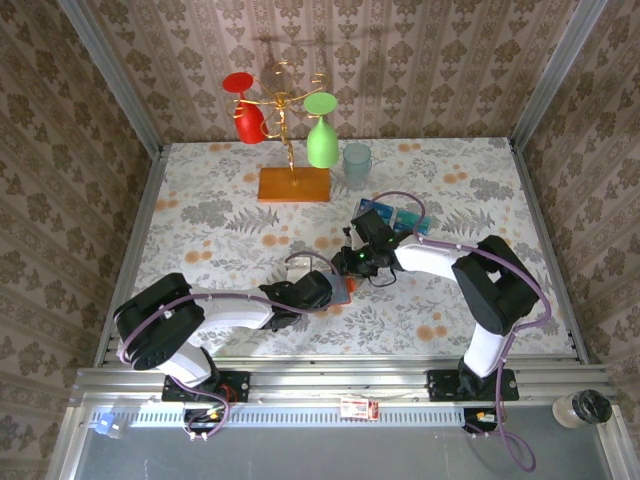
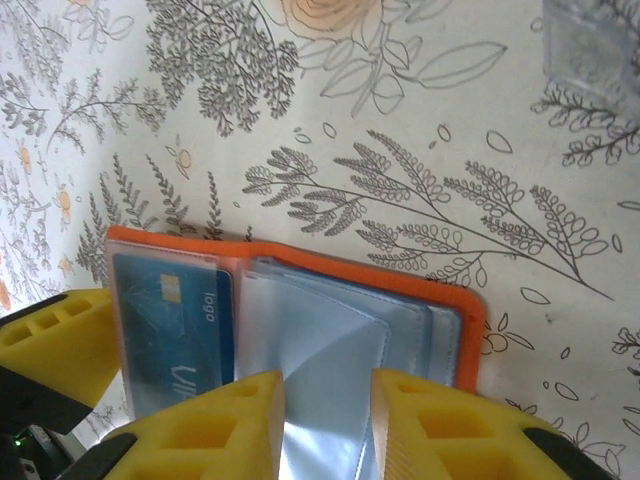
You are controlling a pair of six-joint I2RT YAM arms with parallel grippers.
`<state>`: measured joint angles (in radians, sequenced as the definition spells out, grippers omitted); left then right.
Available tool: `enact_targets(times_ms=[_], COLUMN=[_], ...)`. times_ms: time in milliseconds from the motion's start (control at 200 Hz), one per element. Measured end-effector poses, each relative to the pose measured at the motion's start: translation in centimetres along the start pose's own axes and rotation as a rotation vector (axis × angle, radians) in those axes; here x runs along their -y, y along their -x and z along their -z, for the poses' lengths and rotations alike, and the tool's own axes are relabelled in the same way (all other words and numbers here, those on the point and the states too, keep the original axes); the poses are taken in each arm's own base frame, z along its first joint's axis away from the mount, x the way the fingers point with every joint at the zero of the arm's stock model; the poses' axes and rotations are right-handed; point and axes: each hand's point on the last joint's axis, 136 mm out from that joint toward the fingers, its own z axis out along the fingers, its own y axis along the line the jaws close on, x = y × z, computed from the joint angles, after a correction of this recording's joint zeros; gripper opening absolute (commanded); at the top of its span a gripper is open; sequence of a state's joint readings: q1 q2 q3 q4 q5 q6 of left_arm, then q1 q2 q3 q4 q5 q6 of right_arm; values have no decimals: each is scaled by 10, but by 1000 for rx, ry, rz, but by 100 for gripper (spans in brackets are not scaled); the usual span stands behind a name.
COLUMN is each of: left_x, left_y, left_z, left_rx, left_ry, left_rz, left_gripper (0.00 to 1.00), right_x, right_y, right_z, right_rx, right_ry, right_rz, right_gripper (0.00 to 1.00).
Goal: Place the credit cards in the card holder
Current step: Turn over the card slot at the card holder.
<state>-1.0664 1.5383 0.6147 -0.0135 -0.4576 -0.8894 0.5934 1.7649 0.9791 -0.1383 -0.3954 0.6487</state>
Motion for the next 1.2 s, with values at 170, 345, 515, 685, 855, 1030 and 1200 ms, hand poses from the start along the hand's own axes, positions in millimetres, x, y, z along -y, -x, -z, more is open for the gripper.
enact_targets(times_ms=[170,345,515,685,855,1030,1200], left_x=[0,0,0,0,0,0,0], left_y=[0,0,0,0,0,0,0], left_z=[0,0,0,0,0,0,0], left_rx=[0,0,0,1,0,0,1], left_ry=[0,0,0,0,0,-1,-1], left_rz=[0,0,0,0,-3,-3,-3], left_gripper=[89,89,89,89,90,89,89], right_x=[4,7,4,-1,-9,-12,-7], right_y=[-1,-3,-2,-3,-3,-3,-4], right_z=[-9,-15,-15,-16,-16,-16,-11], right_rx=[-6,-19,-19,-22,-31,-34,-28], right_ry=[4,3,22,52,96,110,76], right_rz=[-15,-24,-30,-39,-56,-66,-71], right_gripper=[29,34,37,35,33,32,31])
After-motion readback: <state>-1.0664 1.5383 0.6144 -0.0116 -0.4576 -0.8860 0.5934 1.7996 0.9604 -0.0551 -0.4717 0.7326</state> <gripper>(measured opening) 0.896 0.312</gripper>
